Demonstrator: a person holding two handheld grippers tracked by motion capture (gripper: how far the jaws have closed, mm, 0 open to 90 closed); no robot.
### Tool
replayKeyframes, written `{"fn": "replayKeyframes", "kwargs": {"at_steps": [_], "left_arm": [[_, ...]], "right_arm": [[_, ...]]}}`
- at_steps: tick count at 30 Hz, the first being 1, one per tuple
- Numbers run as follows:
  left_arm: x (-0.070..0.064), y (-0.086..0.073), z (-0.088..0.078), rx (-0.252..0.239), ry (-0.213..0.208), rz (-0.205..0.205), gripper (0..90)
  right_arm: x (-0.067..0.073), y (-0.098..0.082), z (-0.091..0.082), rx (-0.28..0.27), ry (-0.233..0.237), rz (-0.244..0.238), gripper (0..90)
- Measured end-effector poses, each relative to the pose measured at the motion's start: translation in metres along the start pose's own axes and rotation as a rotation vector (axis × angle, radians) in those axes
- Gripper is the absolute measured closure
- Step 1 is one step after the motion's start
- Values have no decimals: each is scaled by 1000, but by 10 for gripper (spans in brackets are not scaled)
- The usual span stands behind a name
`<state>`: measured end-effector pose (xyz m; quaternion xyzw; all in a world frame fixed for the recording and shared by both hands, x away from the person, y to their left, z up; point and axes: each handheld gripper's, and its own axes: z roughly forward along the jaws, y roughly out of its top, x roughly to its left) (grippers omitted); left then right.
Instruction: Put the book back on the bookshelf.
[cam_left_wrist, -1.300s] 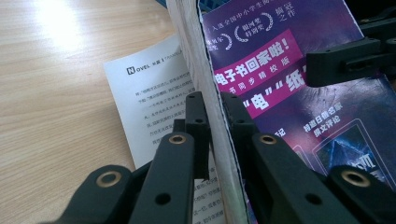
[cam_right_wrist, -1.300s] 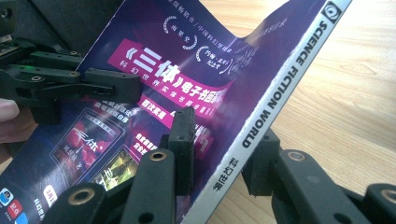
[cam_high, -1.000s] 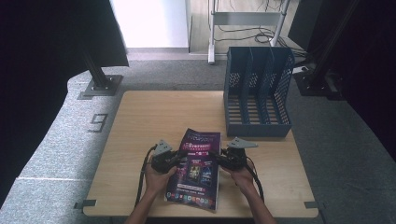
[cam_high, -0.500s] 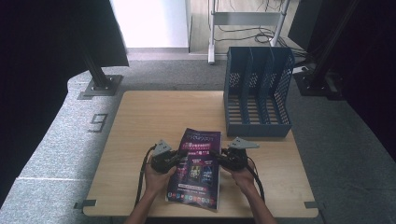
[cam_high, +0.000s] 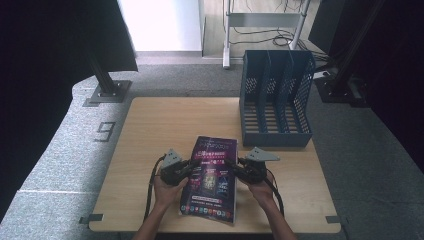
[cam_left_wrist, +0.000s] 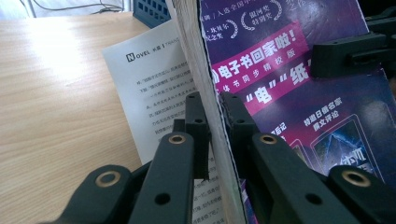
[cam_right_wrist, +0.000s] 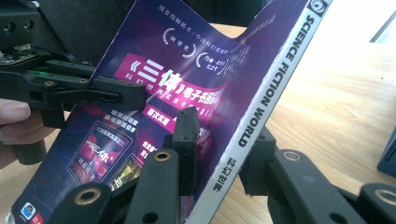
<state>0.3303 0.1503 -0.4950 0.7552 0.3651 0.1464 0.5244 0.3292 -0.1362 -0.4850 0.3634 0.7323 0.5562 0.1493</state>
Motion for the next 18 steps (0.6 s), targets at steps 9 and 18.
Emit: {"fn": "replayKeyframes", "kwargs": {"at_steps": [9,18], "left_arm": [[-2,3,-3,-15,-1,9,833],[-3,5,-6,-31,-10,11,837]], "right_arm": [[3,3,-4,-25,3,-11,717],[5,6,-8,-40,5,-12,723]]}}
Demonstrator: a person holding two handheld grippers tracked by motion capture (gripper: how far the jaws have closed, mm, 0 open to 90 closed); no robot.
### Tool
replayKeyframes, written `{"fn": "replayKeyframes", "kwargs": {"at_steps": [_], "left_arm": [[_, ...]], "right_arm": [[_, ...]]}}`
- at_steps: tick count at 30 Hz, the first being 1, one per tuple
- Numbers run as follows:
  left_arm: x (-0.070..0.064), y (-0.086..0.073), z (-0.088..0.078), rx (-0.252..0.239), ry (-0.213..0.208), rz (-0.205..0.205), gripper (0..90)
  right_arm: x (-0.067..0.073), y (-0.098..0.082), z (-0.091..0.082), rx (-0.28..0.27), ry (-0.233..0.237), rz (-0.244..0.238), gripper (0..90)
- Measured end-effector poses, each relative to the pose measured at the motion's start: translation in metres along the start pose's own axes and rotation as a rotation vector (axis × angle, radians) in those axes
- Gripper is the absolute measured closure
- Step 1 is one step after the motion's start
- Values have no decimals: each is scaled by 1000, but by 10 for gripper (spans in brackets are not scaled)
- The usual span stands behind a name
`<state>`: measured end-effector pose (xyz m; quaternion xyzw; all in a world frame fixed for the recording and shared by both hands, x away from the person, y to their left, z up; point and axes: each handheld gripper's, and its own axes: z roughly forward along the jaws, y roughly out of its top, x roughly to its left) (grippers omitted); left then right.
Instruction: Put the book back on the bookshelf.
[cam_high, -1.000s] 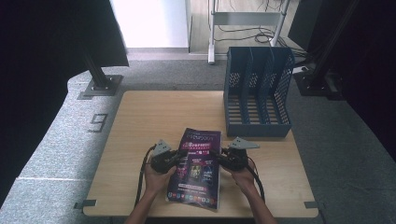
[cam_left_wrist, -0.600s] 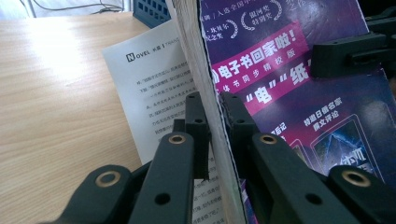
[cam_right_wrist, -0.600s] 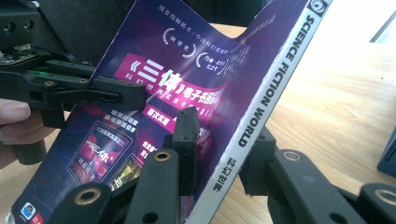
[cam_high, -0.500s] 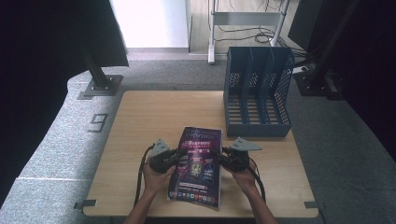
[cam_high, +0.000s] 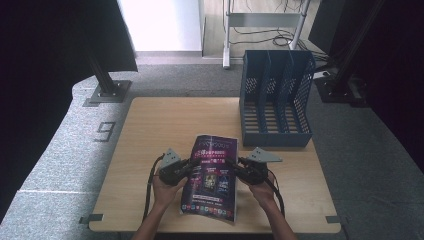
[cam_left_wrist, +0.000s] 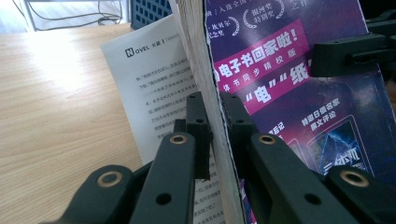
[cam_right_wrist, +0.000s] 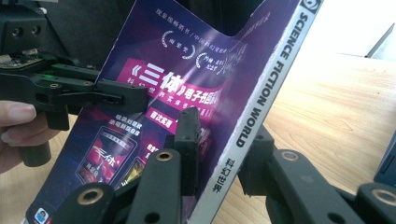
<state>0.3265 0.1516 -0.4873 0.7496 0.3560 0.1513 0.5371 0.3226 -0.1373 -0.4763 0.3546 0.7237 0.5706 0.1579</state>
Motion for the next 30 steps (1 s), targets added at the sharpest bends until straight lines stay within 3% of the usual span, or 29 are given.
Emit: {"fn": "replayKeyframes", "kwargs": {"at_steps": [8,15,30], "left_arm": [[-4,6,-6,-26,-1,17,838],[-4,8,-7,-26,-1,20,839],[-2,21,-3,-37,5,46,839]], "right_arm": [[5,6,-8,-37,7,-31,737],[5,7,-8,-42,13,-16,745],[9,16,-11,-85,-8,-38,767]]}}
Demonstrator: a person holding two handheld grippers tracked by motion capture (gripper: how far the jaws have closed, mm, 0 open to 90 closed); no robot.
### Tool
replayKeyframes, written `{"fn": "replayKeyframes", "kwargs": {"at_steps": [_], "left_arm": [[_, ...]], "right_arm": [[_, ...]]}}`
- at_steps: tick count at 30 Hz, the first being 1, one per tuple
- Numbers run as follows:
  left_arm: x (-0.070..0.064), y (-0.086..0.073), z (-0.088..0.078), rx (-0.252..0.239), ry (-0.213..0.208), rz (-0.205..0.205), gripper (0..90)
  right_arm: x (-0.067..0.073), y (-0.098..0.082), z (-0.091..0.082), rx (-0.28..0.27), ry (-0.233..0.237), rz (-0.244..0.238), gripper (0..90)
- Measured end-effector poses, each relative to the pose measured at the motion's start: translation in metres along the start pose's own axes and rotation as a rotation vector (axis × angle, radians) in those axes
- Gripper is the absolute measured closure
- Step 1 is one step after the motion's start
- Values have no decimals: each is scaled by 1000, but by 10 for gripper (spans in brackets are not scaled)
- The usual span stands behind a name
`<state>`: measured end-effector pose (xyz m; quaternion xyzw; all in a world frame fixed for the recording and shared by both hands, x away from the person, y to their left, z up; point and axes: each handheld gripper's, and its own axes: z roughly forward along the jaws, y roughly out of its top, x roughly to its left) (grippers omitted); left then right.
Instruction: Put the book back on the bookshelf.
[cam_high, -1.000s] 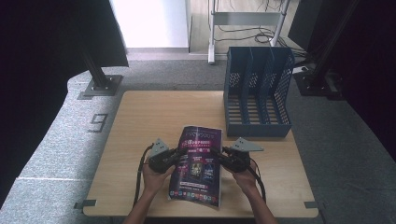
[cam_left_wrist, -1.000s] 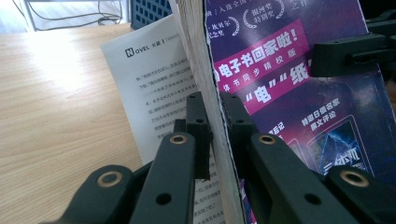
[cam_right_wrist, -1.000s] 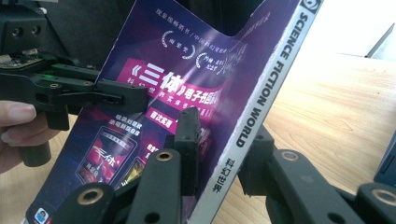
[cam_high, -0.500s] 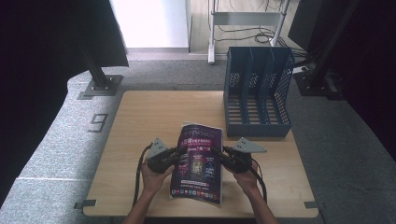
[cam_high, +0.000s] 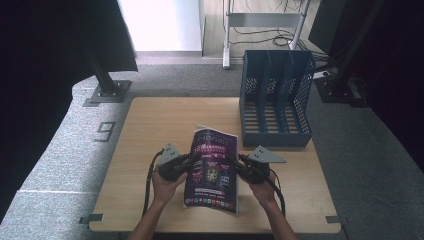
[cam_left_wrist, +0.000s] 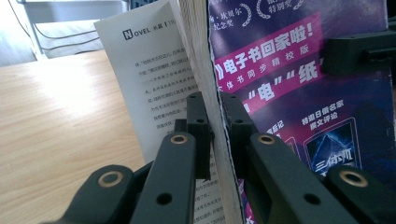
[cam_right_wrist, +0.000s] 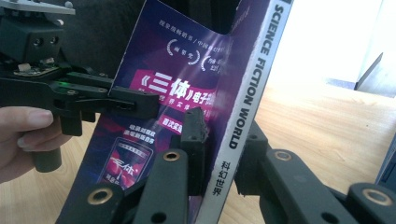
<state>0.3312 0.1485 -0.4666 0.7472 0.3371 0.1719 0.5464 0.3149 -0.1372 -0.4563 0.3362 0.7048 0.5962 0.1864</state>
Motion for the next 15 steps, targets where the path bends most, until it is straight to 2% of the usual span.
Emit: {"fn": "replayKeyframes", "kwargs": {"at_steps": [10,15], "left_arm": [[-1,5,0,-6,5,19,841],[-5,10,0,-13,25,50,840]], "right_arm": [[0,2,-3,-24,0,-1,775],[3,4,-5,-39,-3,-14,779]]}}
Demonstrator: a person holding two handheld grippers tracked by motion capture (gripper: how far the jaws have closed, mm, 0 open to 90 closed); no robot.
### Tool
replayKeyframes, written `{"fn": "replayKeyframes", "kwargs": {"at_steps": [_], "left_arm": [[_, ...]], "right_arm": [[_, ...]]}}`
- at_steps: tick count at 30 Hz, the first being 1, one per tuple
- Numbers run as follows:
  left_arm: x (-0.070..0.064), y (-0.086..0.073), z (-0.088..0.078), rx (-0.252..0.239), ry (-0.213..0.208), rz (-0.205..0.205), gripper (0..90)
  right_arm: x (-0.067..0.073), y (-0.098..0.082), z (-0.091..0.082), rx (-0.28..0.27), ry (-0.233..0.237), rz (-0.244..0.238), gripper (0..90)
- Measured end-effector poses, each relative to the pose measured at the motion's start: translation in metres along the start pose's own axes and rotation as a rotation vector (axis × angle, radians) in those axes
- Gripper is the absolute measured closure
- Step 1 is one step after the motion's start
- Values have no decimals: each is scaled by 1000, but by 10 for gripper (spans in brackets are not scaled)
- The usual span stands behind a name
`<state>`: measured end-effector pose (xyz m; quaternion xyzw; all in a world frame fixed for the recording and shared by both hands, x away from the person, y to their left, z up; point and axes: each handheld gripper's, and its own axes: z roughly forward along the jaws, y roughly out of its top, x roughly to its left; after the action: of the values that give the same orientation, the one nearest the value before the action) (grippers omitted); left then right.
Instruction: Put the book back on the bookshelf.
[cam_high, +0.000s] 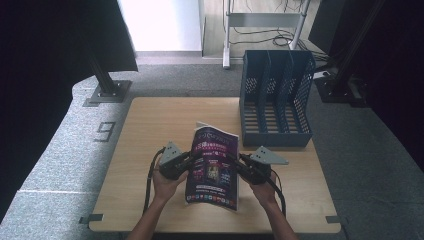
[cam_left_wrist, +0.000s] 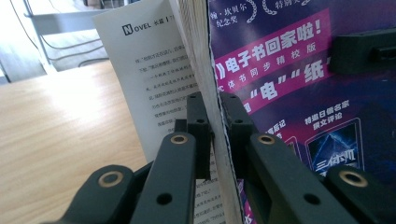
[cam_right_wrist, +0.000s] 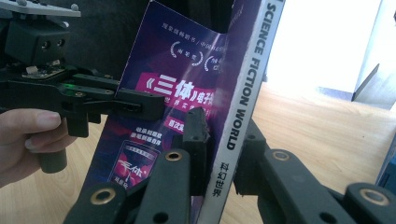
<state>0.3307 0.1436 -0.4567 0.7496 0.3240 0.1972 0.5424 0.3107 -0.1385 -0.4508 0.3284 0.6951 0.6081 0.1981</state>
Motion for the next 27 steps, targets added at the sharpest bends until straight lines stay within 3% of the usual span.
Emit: {"fn": "replayKeyframes", "kwargs": {"at_steps": [6,20,27], "left_arm": [[-3,7,-2,-28,6,20,841],[-3,3,-3,-32,-3,15,844],[4,21,-1,-34,7,52,842]], "right_arm": [[8,7,-6,-21,-18,-38,792],[2,1,-6,-25,-4,-9,800],[4,9,-4,-55,-18,-53,799]]}}
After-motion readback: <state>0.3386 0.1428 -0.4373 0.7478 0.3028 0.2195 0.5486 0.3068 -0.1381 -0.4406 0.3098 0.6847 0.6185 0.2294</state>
